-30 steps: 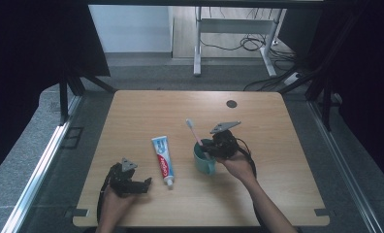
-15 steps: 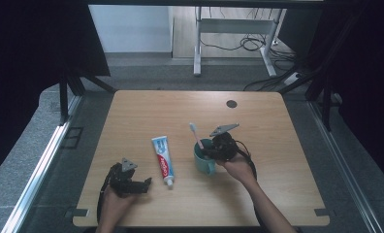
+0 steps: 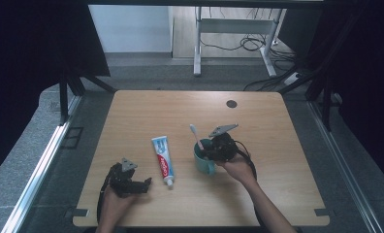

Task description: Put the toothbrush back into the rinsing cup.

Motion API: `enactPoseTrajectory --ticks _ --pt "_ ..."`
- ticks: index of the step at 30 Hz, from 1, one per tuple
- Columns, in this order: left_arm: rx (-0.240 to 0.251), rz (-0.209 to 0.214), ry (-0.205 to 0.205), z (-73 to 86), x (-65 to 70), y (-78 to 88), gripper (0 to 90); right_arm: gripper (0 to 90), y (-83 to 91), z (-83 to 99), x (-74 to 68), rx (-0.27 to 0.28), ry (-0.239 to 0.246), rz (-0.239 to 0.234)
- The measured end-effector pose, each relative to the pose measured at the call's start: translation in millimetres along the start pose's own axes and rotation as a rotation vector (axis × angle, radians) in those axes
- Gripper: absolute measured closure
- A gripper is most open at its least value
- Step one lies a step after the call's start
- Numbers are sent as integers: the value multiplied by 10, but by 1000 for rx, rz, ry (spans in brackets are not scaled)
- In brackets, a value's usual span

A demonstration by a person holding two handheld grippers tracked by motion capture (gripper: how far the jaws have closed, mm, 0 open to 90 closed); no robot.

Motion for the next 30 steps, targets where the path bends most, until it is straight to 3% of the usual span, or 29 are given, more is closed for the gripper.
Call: enactPoseTrajectory --ticks 10,20,30 --pt "0 0 -4 -1 -3 0 1 598 132 -78 -41 22 28 3" --pt "4 -1 0 -2 0 -3 1 393 251 -149 -80 36 67 16" --pt "4 -1 1 -3 0 -3 1 211 348 -146 -66 50 60 24"
Point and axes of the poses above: each handheld gripper's, and its own axes: y roughly backward along the jaws, z roughly out of its underside, x roughly to its right, the point moved 6 cm from there along -y, roughly forward along the jaws, and after that the axes turned 4 degrees about z, right-handed, at the moved point
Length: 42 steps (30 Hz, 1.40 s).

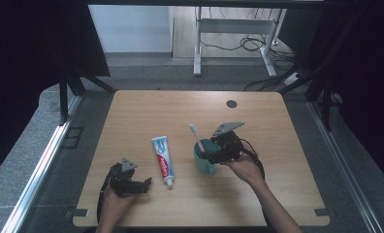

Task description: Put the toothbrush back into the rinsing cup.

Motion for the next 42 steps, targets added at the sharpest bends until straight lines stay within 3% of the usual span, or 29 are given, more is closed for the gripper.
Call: enactPoseTrajectory --ticks 18,27,42 --pt "0 0 0 0 0 0 1 98 228 137 97 -10 14 41" --pt "1 -1 0 0 0 -1 1 0 321 260 153 -18 21 75" --pt "-3 0 -4 2 -2 2 1 0 449 518 245 -21 16 117"
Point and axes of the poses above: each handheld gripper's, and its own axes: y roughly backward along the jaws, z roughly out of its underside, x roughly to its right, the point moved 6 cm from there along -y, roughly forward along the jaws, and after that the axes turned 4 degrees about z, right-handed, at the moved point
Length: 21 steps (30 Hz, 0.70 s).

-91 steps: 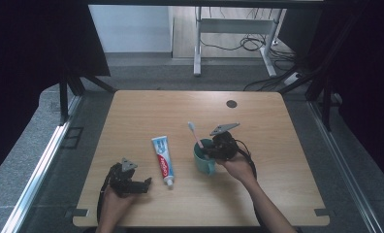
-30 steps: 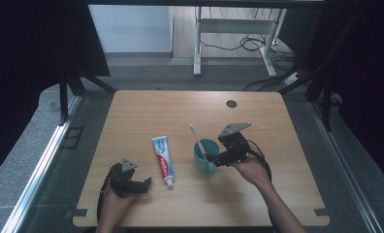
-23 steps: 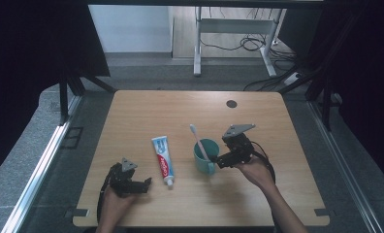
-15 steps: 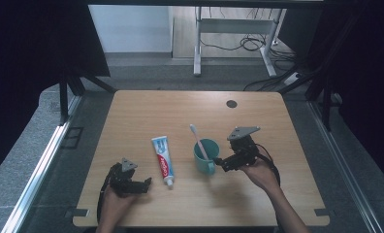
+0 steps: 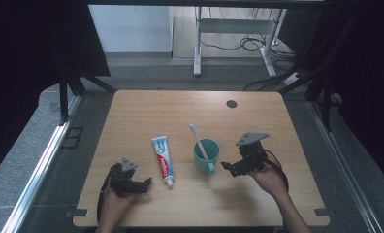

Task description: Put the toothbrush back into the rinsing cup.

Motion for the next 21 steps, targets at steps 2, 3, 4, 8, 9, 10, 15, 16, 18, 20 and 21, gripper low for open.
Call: enactPoseTrajectory --ticks 2,3,4,8,9,10,15,16,18,20,21 --pt "4 -1 4 -2 3 -3 1 0 9 42 13 0 -3 5" --pt "4 -1 4 -2 3 -3 1 0 9 42 13 0 -3 5" --pt "5 0 8 -1 5 -3 1 0 20 79 26 1 -4 8" --pt "5 0 8 -1 6 -3 1 0 41 128 37 6 -11 14" --pt "2 0 5 0 4 -1 1 0 54 158 41 7 -8 17" --pt "2 0 5 0 4 -1 1 0 54 158 41 7 -8 17" --pt "2 0 6 0 4 -2 1 0 76 259 40 19 -19 23" --pt "2 0 6 0 4 -2 1 0 76 259 40 19 -19 23" --pt "2 0 5 0 4 -1 1 0 74 309 41 13 -20 27" --pt "-1 0 2 1 2 1 1 0 67 360 46 13 -23 35" --pt "-1 0 2 1 2 1 1 0 65 385 47 13 -28 33"
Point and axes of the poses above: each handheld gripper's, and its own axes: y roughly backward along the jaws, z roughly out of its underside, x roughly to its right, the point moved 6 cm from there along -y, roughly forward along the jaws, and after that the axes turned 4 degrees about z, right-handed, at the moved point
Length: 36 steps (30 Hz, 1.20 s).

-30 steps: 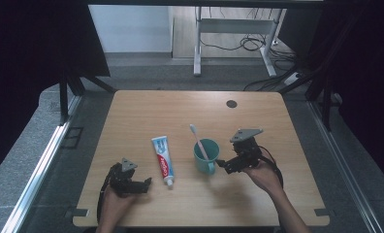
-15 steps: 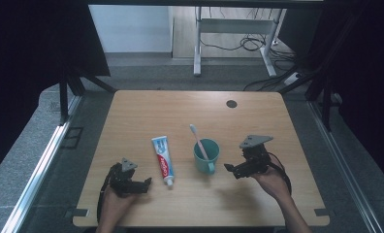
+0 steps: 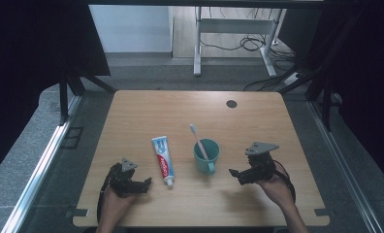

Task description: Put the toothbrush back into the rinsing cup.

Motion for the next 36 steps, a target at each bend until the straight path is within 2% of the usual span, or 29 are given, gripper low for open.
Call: enactPoseTrajectory --ticks 12,21,25,36 --pt "0 0 0 0 0 0 1 5 -30 299 42 3 -29 20" --pt "0 0 -1 0 0 0 1 10 -94 474 42 -13 -42 14" --pt "0 0 0 0 0 0 1 10 -175 593 45 -38 -53 11" --pt "-1 1 -2 -2 0 -1 1 10 -259 721 45 -49 -69 3"
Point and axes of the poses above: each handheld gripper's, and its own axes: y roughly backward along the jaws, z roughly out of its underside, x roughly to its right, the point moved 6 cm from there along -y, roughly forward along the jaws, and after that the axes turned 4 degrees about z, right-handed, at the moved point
